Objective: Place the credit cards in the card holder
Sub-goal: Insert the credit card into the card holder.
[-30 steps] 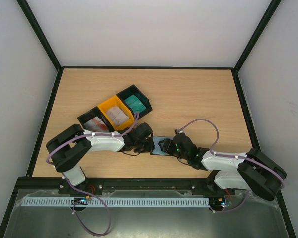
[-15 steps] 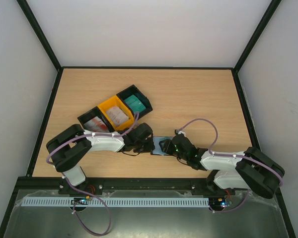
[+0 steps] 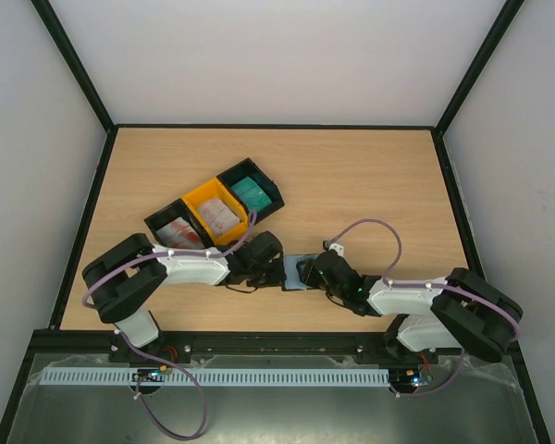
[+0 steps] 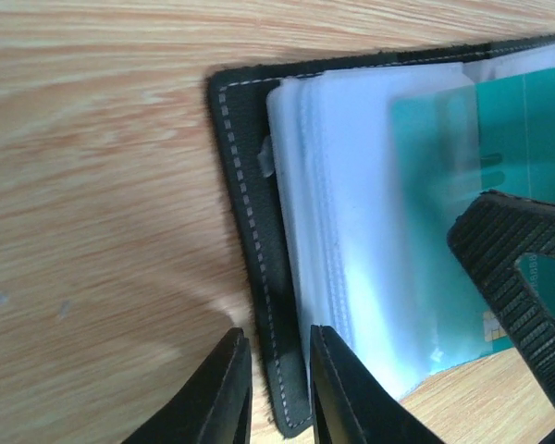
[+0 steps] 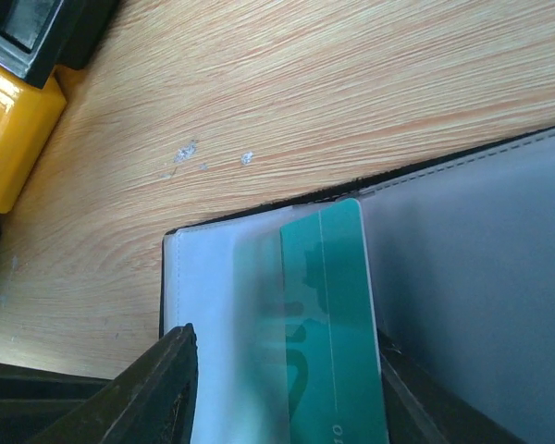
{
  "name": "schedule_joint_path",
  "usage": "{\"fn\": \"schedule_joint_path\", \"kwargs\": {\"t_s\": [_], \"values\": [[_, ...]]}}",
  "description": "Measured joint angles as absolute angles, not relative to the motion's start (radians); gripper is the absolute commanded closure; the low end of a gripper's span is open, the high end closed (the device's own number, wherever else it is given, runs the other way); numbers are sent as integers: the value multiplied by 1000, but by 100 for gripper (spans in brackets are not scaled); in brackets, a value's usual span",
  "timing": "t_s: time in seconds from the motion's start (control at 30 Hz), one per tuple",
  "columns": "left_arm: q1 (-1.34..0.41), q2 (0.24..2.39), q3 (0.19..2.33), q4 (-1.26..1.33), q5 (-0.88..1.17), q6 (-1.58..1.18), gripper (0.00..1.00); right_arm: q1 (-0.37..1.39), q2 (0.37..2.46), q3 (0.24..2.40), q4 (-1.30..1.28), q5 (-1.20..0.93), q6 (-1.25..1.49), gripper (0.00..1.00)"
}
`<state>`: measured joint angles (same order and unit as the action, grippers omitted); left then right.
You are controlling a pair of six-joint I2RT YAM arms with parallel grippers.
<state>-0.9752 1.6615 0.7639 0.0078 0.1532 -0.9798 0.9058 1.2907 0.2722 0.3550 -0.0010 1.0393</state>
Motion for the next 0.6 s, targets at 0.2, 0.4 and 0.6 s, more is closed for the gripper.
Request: {"fn": "schedule_joint_path", "kwargs": {"t_s": [0.2, 0.4, 0.6], "values": [[-978, 1606, 766, -60, 96, -975, 77, 908, 1284, 277, 341, 0, 1037, 49], [-978, 1570, 766, -21, 124, -971, 79, 910, 1285, 278, 346, -5, 1039, 45], [-978, 1587, 763, 110, 213, -975, 83, 909, 1289, 277, 357, -11, 1062, 42]]}}
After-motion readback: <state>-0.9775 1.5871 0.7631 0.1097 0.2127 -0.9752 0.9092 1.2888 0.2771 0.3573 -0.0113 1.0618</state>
